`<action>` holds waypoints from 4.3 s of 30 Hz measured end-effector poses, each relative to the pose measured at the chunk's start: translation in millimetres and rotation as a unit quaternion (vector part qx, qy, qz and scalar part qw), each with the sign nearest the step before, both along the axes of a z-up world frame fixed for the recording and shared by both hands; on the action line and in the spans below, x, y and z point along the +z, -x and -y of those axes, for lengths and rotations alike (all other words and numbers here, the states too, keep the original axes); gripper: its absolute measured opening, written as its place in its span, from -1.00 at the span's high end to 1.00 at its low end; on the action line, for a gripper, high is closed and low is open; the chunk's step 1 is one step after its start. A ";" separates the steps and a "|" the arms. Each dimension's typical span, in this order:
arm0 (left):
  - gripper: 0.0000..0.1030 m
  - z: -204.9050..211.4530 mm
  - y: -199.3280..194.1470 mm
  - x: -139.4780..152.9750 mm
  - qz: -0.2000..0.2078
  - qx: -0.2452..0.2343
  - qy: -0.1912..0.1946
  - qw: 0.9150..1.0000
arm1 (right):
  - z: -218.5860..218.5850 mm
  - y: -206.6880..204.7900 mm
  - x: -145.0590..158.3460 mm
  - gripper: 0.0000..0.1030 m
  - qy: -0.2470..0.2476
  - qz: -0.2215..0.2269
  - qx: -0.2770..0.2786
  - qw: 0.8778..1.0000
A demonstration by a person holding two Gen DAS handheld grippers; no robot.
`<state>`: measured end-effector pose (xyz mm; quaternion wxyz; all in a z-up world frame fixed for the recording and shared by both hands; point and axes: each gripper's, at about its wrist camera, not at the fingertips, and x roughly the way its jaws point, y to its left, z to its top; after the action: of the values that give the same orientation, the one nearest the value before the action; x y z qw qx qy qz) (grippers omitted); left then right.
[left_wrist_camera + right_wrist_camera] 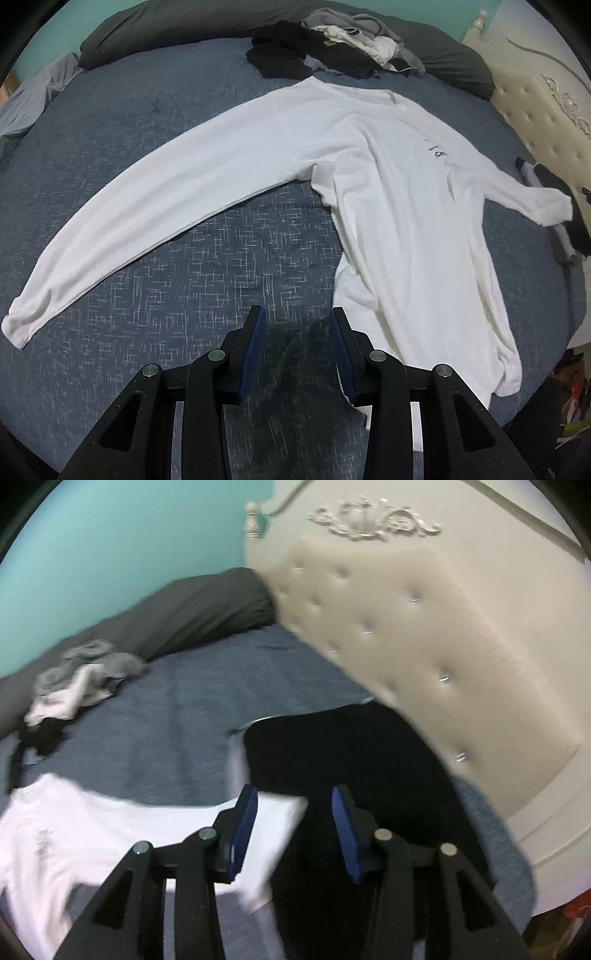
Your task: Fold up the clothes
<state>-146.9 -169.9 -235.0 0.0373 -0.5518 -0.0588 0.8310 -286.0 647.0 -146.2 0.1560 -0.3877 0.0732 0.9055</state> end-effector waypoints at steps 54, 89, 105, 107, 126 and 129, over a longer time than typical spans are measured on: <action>0.24 -7.2 -86.8 -1.0 0.020 -0.028 -0.077 0.996 | 315.8 -174.5 -117.8 0.96 0.205 0.188 0.334 0.900; 0.09 -62.0 -61.9 -72.1 0.085 -0.066 -0.113 0.988 | 225.1 -158.0 -144.4 0.28 0.239 0.184 0.247 0.921; 0.98 -30.8 -80.0 -14.6 0.029 -0.091 -0.102 0.990 | 246.4 -161.5 -131.6 0.93 0.209 0.192 0.284 0.916; 0.98 -24.6 -84.8 -1.9 0.019 -0.093 -0.099 0.991 | 246.1 -165.6 -118.7 0.93 0.208 0.182 0.289 0.916; 0.98 18.4 -105.6 -18.1 0.053 -0.061 -0.092 0.993 | 224.7 -202.6 -127.0 0.95 0.209 0.204 0.262 0.920; 0.97 19.2 -101.9 -34.7 0.064 -0.054 -0.100 0.991 | 224.6 -201.4 -144.6 0.94 0.209 0.213 0.252 0.921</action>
<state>-44.9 -189.1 -269.7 0.1333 -0.5996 -0.1143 0.7808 -84.7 422.4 -290.7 -0.1498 -0.6009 0.1262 0.7750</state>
